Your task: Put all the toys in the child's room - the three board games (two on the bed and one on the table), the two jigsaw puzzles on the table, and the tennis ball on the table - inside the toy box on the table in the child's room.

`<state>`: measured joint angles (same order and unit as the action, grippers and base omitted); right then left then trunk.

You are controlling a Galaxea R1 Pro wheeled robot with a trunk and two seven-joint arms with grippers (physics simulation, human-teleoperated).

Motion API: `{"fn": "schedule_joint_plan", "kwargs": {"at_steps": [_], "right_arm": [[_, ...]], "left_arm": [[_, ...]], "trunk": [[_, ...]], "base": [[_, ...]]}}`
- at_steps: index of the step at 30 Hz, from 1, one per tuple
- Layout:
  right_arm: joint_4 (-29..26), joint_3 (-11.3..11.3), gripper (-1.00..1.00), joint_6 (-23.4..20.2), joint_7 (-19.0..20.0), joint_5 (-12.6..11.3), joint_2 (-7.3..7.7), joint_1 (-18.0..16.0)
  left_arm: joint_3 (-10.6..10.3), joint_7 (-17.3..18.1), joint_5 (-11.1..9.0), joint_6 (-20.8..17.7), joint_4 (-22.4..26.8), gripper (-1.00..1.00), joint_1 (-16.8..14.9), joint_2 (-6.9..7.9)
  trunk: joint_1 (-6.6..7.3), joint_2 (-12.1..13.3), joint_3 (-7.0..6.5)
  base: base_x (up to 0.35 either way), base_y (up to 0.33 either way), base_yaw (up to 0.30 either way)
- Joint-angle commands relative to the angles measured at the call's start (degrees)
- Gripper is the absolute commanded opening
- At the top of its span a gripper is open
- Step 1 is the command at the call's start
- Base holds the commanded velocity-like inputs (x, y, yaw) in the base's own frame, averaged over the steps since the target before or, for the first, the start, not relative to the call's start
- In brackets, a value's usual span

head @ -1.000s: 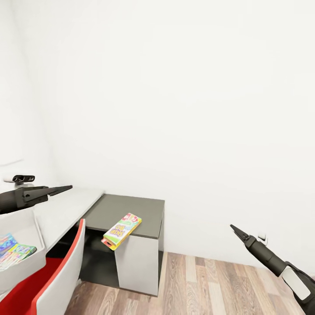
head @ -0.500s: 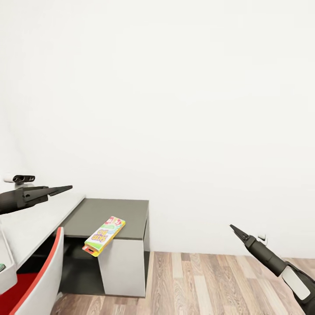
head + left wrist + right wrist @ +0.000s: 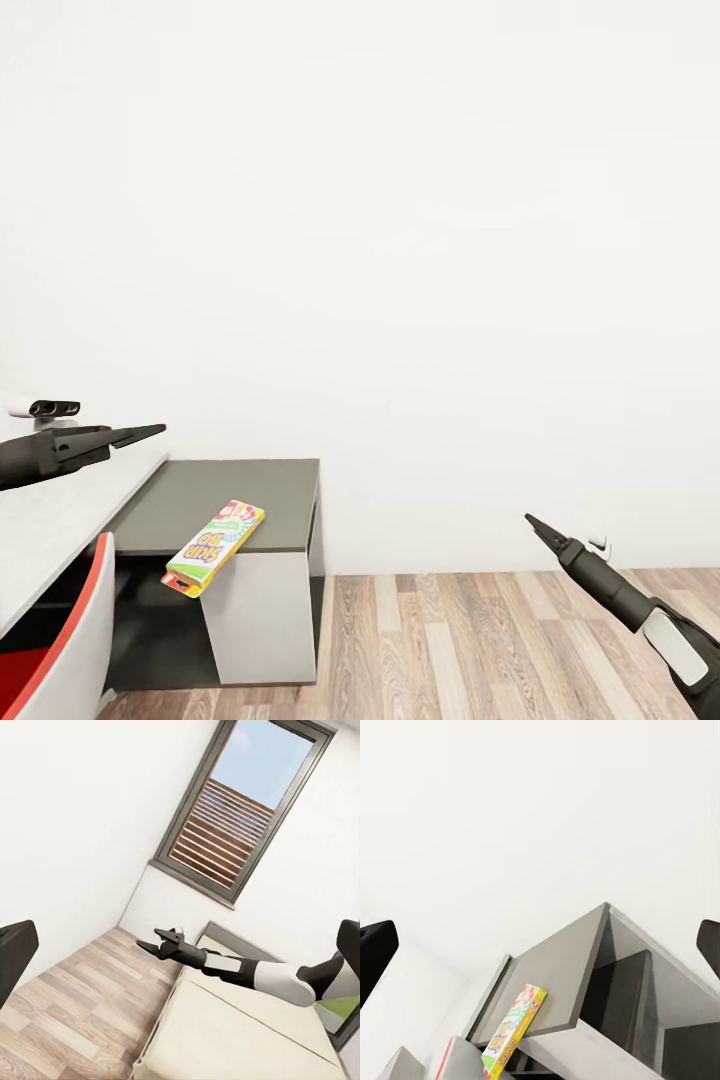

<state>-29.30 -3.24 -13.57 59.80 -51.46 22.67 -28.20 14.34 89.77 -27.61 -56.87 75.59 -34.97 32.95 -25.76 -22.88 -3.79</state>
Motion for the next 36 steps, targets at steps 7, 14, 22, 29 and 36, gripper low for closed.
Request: {"fn": "schedule_joint_plan", "kwargs": {"at_steps": [7,14,22,29,36], "right_arm": [[0.0,0.0,1.0,-0.5,0.1,-0.5,0.02,0.0],[0.0,0.0,1.0,-0.5,0.1,-0.4,0.0,0.0],[0.0,0.1,1.0,-0.5,-0.2,-0.4,-0.17,0.0],[-0.4,0.1,1.0,-0.5,-3.9,-0.3,-0.56,0.0],[-2.3,0.3,1.0,-1.2,-9.7,-0.3,-2.39,0.0]], "left_arm": [[-0.1,0.2,0.1,-0.6,0.0,1.0,0.0,-0.02],[-2.3,0.2,0.2,-0.7,-0.3,1.0,0.0,-0.14],[-8.0,-14.5,0.1,-1.1,-2.1,1.0,-0.6,-4.67],[-8.9,-34.5,0.2,-1.4,-8.4,1.0,-2.6,-13.84],[-9.0,-44.1,0.3,-1.0,-16.8,1.0,-3.9,-17.71]], "trunk": [[-0.02,0.0,0.03],[-0.02,0.0,0.03],[-0.02,0.0,0.03],[-0.02,0.0,0.03],[-0.02,0.0,0.03]], "base": [[0.0,0.0,-0.001],[0.0,0.0,0.0],[0.0,0.0,0.0],[0.0,0.0,0.0],[0.0,0.0,0.0]]}}
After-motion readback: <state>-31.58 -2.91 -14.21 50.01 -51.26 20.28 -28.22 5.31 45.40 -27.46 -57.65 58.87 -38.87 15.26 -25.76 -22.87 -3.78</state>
